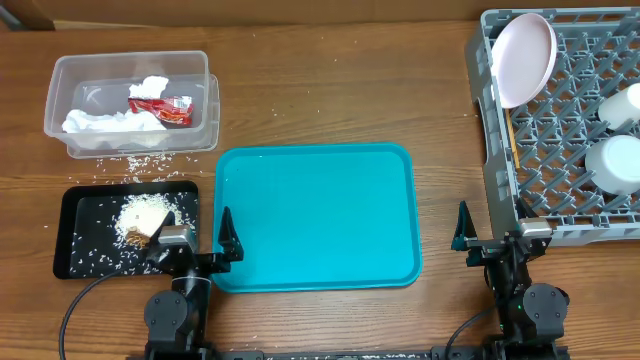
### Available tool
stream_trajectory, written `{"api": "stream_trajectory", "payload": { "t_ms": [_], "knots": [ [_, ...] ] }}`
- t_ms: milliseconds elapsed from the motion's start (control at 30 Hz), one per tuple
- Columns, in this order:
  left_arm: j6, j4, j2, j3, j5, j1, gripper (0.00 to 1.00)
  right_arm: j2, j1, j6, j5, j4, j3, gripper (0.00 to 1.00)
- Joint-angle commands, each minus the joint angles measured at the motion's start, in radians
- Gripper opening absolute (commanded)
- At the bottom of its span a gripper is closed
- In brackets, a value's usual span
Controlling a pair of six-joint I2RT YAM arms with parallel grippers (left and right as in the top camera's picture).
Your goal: Sort waste into correct bins and load items into the dishwasher
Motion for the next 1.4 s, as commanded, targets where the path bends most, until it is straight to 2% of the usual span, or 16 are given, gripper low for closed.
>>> {"api": "stream_trajectory", "payload": {
  "t_ms": [0, 1367],
  "knots": [
    [0.098, -0.01, -0.013, -0.003, 0.04, 0.007, 1.0, -0.01, -0.004, -0.006, 0.009, 0.006, -0.01, 1.0],
    [0.102, -0.01, -0.011, -0.003, 0.037, 0.035, 1.0, -0.01, -0.004, -0.006, 0.009, 0.006, -0.01, 1.0]
  ]
}}
